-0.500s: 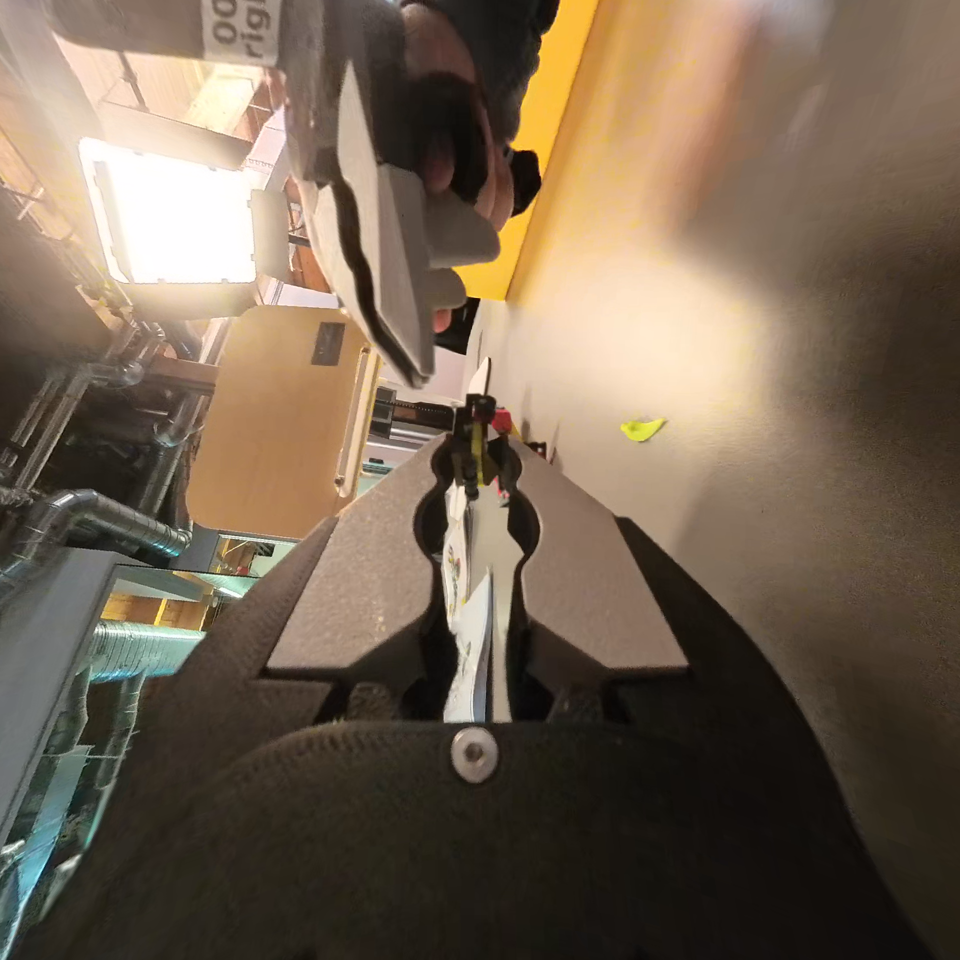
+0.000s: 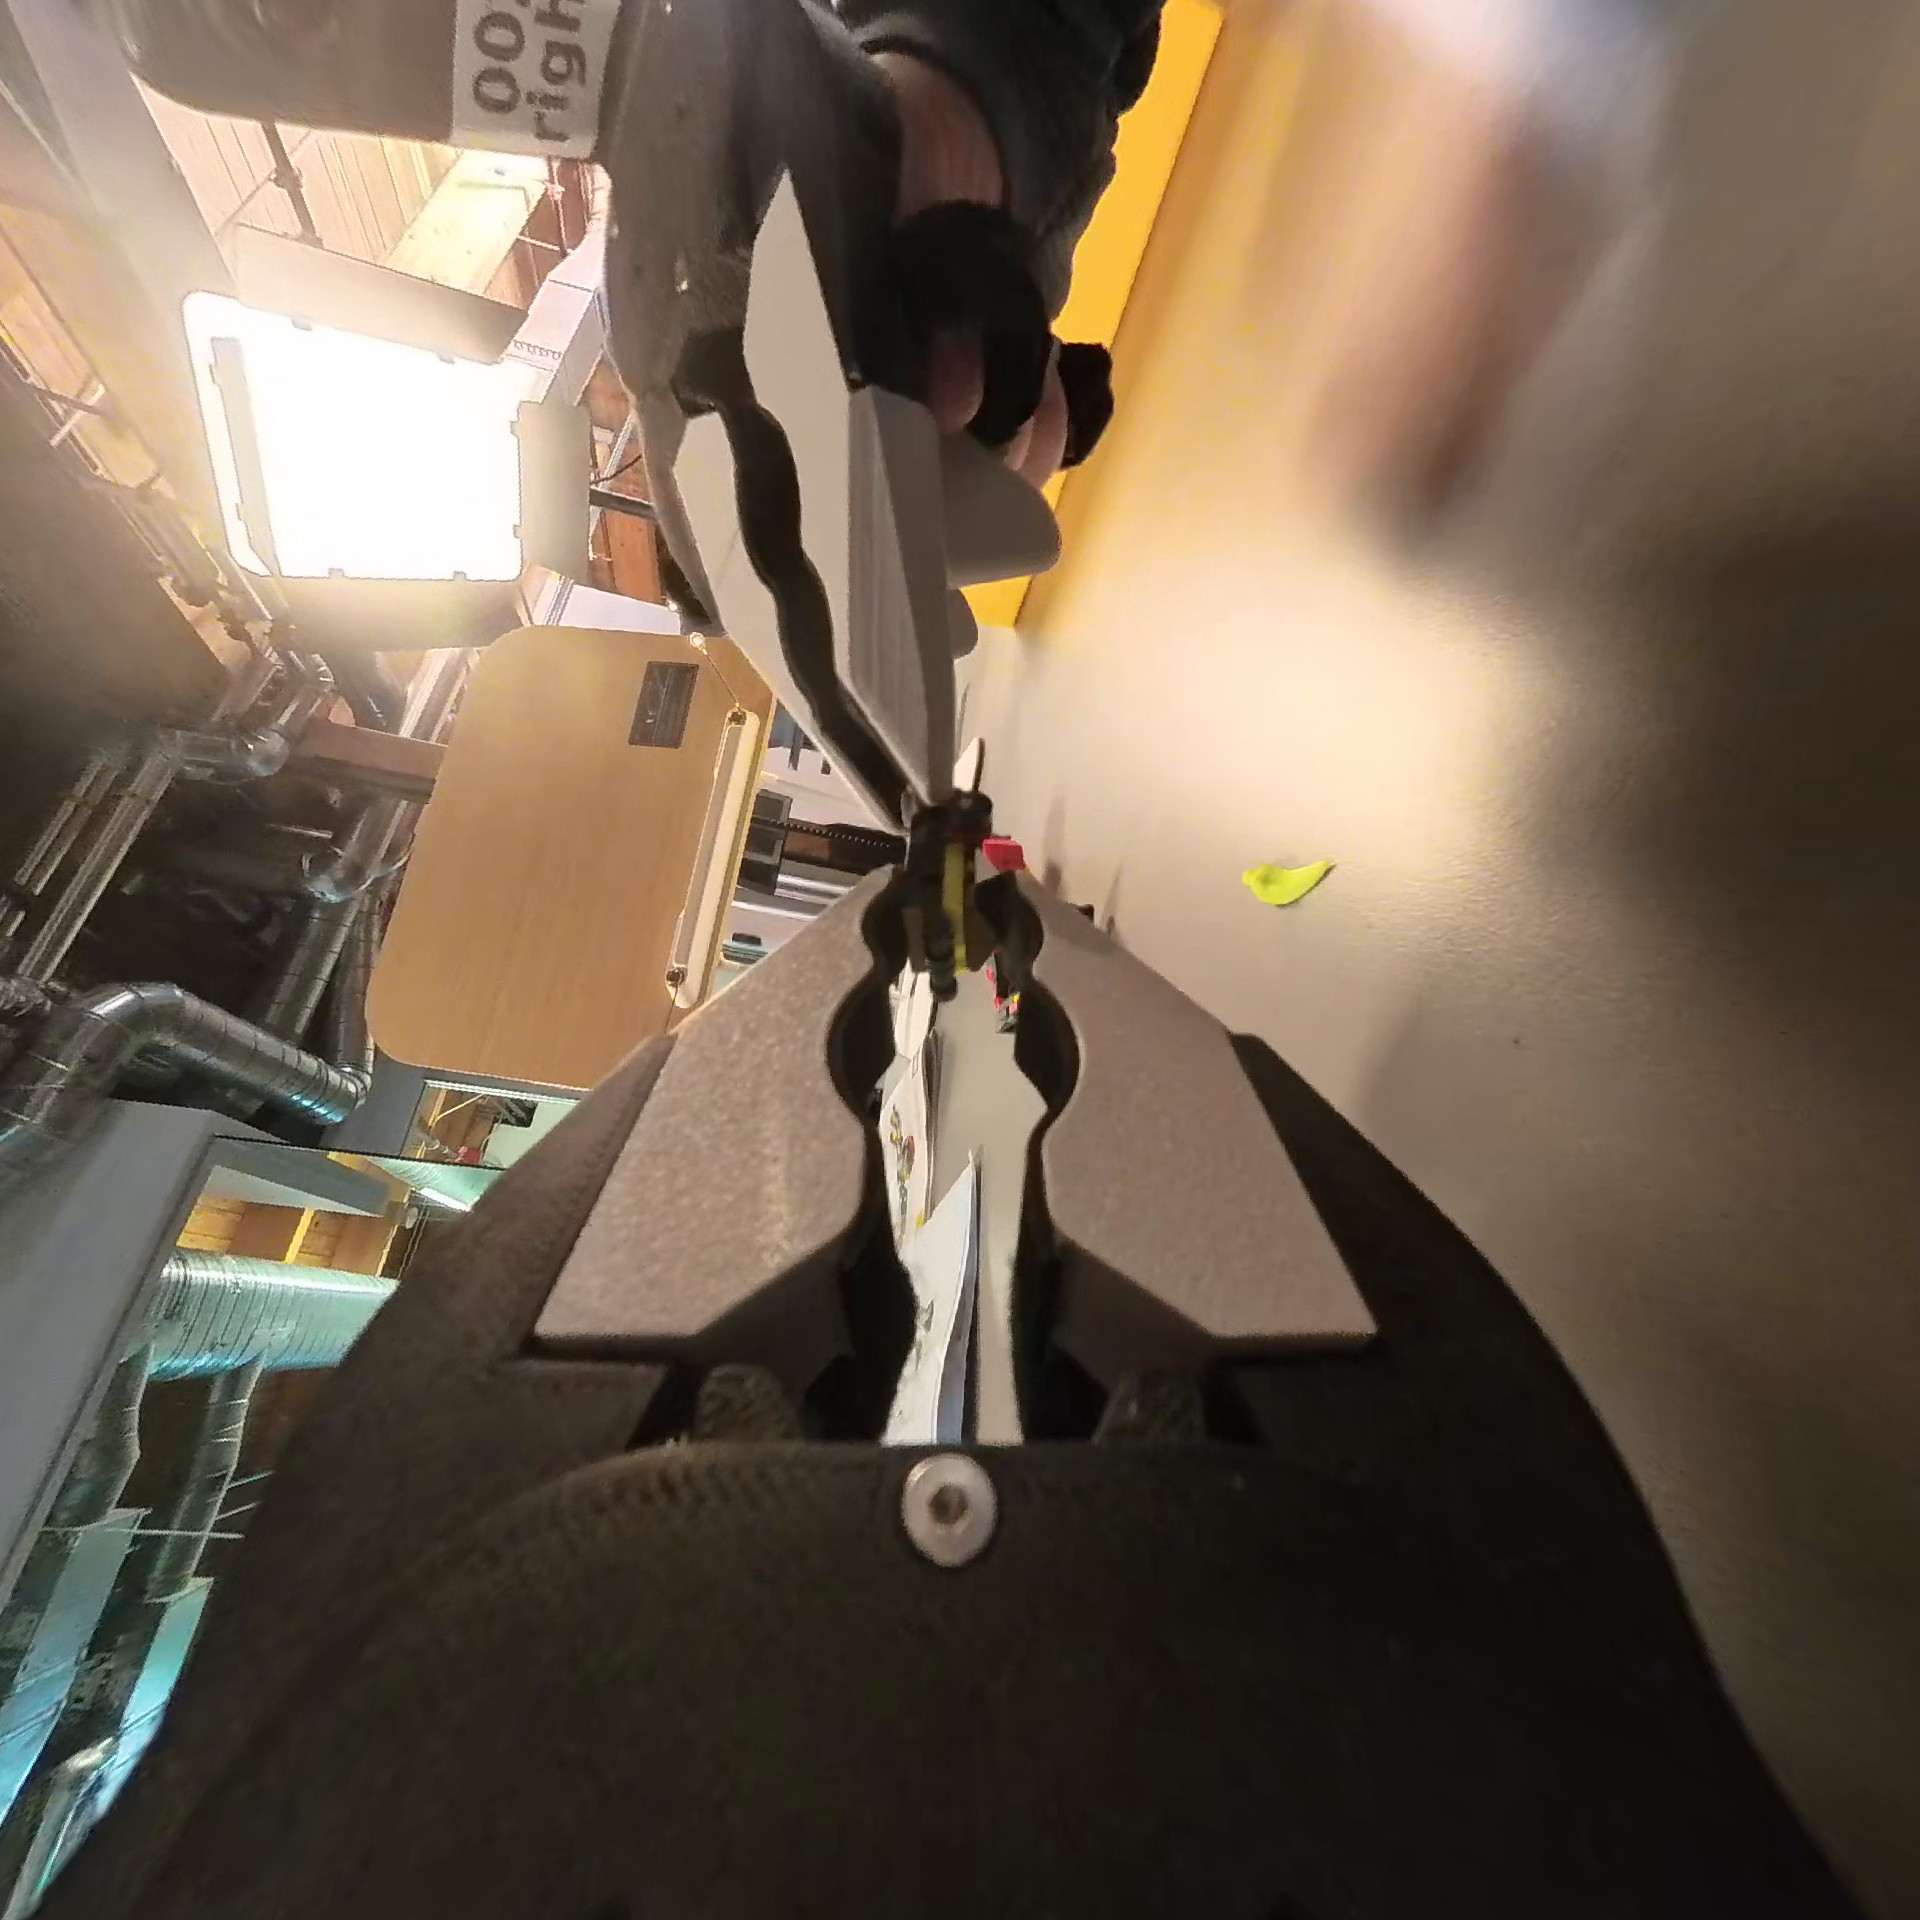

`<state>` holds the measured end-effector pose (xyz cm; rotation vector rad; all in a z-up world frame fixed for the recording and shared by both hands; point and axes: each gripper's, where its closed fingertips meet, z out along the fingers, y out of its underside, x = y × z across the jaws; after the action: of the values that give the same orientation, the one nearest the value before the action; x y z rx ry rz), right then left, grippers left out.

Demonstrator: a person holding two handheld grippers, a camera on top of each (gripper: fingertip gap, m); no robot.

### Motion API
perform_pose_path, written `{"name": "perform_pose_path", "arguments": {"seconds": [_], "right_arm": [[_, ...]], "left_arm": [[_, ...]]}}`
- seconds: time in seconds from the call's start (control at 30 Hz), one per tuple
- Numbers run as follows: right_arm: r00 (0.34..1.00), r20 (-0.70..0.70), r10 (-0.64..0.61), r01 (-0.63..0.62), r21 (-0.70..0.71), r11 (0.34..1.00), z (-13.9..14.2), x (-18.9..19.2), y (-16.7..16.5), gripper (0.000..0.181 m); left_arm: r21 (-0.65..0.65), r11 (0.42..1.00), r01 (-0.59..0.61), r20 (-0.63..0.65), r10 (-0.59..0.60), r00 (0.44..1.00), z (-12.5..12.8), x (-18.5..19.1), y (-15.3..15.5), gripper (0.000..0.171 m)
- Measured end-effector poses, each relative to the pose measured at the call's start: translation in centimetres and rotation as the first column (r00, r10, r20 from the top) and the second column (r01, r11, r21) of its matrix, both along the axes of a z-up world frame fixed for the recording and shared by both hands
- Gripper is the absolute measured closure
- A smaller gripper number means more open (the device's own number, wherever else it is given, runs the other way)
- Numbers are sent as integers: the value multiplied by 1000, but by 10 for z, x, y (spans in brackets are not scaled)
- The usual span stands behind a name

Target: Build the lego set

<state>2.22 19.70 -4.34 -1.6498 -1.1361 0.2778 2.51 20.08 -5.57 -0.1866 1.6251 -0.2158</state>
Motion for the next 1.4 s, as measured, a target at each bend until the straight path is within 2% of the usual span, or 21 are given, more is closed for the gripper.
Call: {"name": "perform_pose_path", "arguments": {"seconds": [0.37, 0.5, 0.57, 0.7, 0.83, 0.97, 1.27, 1.4], "right_arm": [[1000, 15, -19, 19, 4, 1000, -2, 2, 2, 171], [999, 47, -18, 15, 63, 998, 1, 2, 2, 154], [992, 126, -30, 13, 131, 991, 0, 2, 1, 145], [912, 379, -156, 18, 341, 940, -8, 7, 10, 145], [792, 537, -290, -15, 494, 870, -10, 11, 19, 152], [727, 589, -354, -37, 548, 836, -9, 13, 23, 162], [660, 637, -398, -71, 581, 811, -12, 12, 26, 170], [649, 651, -394, -61, 560, 826, -15, 13, 25, 171]], "left_arm": [[-24, 1000, 4, -21, -5, 1000, -2, 0, 1, 156], [-49, 999, -2, -31, 1, 1000, -2, 1, 3, 156], [-81, 997, -7, -38, 4, 999, -1, 1, 6, 156], [-147, 989, -15, -56, 7, 998, 0, 2, 10, 156], [-162, 987, -20, -68, 9, 998, -1, 3, 12, 156], [-160, 987, -22, -72, 10, 997, -1, 3, 12, 156], [-173, 984, -35, -75, 22, 997, -1, 3, 15, 156], [-158, 987, -38, -84, 25, 996, -3, 3, 15, 156]]}}
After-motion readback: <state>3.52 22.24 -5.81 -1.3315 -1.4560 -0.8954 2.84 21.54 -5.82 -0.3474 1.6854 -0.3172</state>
